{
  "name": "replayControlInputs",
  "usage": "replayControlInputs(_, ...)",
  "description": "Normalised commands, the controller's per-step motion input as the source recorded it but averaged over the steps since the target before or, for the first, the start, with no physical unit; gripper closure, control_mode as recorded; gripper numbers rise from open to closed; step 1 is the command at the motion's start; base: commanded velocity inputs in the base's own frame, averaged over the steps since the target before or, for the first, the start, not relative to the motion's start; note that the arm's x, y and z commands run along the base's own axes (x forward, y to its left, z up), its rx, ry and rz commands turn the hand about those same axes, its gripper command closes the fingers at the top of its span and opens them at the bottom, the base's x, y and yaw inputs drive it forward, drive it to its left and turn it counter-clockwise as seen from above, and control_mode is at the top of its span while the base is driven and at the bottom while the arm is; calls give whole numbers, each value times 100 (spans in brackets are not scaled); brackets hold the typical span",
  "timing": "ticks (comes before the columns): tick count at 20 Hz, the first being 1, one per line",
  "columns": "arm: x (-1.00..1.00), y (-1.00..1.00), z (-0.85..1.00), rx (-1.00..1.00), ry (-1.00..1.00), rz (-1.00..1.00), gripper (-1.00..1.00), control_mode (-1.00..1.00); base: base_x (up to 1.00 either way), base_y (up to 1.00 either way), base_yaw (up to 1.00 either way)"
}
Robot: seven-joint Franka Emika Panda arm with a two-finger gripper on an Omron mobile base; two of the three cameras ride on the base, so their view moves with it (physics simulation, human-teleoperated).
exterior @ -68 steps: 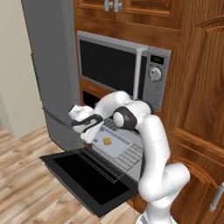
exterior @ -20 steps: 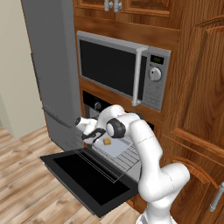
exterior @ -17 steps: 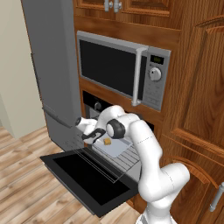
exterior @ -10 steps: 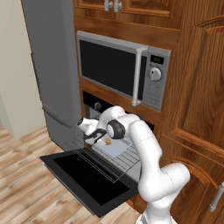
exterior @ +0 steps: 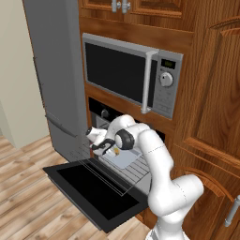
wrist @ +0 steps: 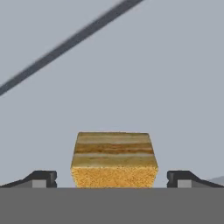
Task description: Take the baked cake out of the oven and place it on the plate for cooling. Then close the oven door.
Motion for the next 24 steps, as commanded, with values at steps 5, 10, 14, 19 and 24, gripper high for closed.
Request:
replayControlInputs(5, 13, 0, -15, 0, 0, 4, -100, -100, 0, 0, 0)
replayControlInputs(10, 12, 0, -18, 0, 0, 5, -100, -100, 0, 0, 0)
replayControlInputs(14, 0, 0, -8, 0, 0, 2, 100, -100, 0, 0, 0)
replayControlInputs(19, -17, 0, 3, 0, 0, 0, 100, -100, 0, 0, 0)
replayControlInputs(24, -44, 0, 70, 13, -1, 0, 100, -100, 0, 0, 0)
